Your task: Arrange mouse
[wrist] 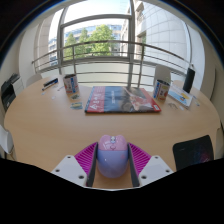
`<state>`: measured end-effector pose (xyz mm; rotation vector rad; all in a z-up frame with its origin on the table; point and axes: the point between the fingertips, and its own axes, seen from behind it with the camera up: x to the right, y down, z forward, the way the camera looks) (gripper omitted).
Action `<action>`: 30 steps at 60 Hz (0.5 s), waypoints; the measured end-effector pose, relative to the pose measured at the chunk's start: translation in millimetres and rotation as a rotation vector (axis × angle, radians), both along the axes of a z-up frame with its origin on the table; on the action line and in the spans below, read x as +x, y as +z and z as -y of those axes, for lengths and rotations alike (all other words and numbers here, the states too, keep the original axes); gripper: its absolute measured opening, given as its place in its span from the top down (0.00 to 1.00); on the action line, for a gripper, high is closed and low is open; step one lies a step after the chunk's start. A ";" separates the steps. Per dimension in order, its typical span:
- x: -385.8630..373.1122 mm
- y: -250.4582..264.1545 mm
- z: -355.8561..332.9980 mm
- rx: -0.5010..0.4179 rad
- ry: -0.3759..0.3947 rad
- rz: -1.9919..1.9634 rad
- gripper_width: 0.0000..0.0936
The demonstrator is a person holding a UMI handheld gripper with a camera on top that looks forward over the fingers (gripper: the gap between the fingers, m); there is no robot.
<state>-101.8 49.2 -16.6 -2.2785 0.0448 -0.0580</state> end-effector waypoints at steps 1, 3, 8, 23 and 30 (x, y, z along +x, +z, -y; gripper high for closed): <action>0.0 0.0 0.3 -0.002 0.000 -0.001 0.47; -0.1 0.0 0.2 -0.005 0.002 -0.002 0.50; -0.4 0.6 1.2 -0.019 0.010 -0.010 0.55; 19.1 185.9 22.4 0.292 0.126 -0.088 0.57; 93.7 251.0 53.1 0.389 0.090 -0.111 0.57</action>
